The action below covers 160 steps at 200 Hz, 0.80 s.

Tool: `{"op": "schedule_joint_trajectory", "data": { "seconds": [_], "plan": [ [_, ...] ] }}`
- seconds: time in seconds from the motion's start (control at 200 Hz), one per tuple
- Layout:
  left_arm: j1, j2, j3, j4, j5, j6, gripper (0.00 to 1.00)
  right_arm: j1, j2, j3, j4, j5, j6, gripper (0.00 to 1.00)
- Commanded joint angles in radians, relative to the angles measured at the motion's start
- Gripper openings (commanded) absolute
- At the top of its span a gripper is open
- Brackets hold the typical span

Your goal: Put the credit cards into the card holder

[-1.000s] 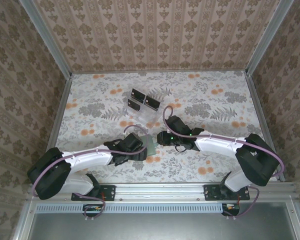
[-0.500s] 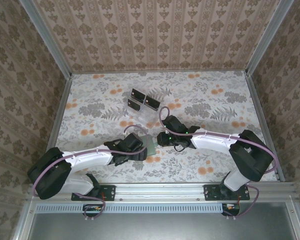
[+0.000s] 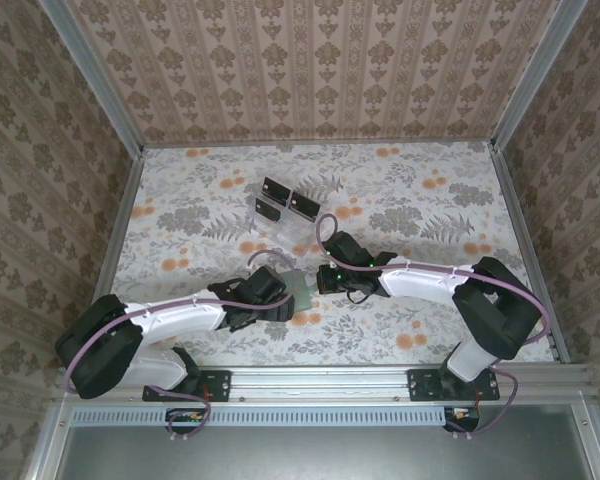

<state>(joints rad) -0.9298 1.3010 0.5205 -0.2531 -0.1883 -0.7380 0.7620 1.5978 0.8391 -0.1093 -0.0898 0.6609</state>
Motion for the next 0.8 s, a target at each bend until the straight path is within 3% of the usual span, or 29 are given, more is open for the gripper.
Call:
{"op": "schedule_joint_trajectory", "data": {
  "seconds": [0.0,0.315,0.795],
  "plan": [
    [0.001,0.039,-0.032,-0.029,-0.013,-0.014,1.00,-0.009,0.016,0.009,0.034,-0.040,0.015,0.00],
    [0.001,0.040,-0.037,-0.024,-0.011,-0.016,1.00,-0.005,-0.022,-0.009,0.137,-0.163,0.060,0.00],
    [0.001,0.056,-0.033,-0.009,-0.004,-0.018,1.00,0.022,0.051,0.006,0.200,-0.217,0.088,0.00]
  ]
}}
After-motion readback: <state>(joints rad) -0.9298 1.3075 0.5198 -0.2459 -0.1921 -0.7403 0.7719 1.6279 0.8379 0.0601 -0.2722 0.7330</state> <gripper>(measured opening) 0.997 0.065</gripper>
